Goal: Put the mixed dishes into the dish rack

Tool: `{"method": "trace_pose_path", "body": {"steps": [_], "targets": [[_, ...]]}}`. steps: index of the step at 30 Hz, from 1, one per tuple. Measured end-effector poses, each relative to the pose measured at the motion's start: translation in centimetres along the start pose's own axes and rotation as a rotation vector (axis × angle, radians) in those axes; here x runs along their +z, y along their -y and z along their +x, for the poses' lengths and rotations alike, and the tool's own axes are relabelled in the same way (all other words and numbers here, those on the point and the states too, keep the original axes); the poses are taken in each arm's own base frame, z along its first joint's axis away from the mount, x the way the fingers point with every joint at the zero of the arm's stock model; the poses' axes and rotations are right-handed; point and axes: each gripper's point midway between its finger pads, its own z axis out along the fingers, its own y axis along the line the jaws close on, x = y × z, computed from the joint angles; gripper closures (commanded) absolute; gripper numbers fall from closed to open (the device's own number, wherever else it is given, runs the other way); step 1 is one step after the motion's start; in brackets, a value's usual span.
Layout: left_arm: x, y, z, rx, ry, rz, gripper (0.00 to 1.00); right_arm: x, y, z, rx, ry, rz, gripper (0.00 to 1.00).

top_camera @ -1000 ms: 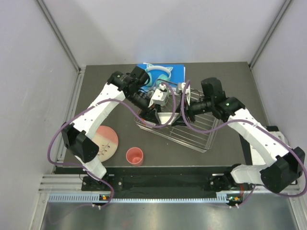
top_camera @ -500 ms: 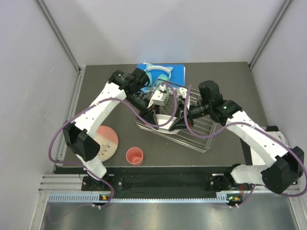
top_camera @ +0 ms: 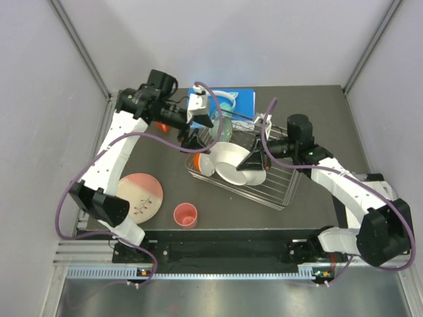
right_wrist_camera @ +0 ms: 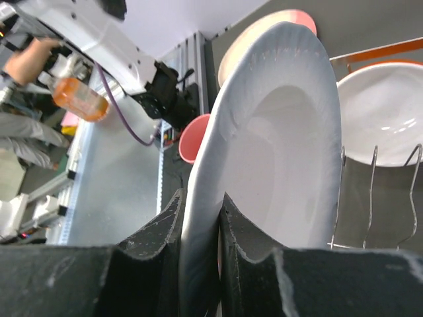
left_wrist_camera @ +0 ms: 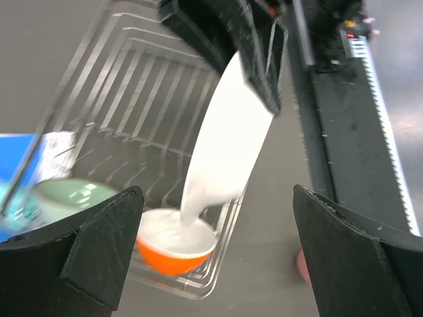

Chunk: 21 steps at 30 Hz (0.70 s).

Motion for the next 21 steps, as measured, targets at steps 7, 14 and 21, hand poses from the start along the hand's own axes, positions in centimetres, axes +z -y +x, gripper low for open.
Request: {"method": "trace_pose_path", "body": {"steps": [7,14,21], "targets": [[-3.8,-0.5,0.2,0.033,0.042,-0.168,0.01,-2.0,0.2,-4.0,-0.004,0.121,-0.009,1.00],[-2.8,-0.8,6.6,-0.076,-0.016,-0.214,0.01,-2.1,0.2,-6.6,-0.005,0.207,-0.098,1.00],[-2.9,-1.2,8.9,-0.120,-0.050,-0.237,0.01,-0.2,5.0,-3.9,0.467,0.173,-0.172,1.00]]}}
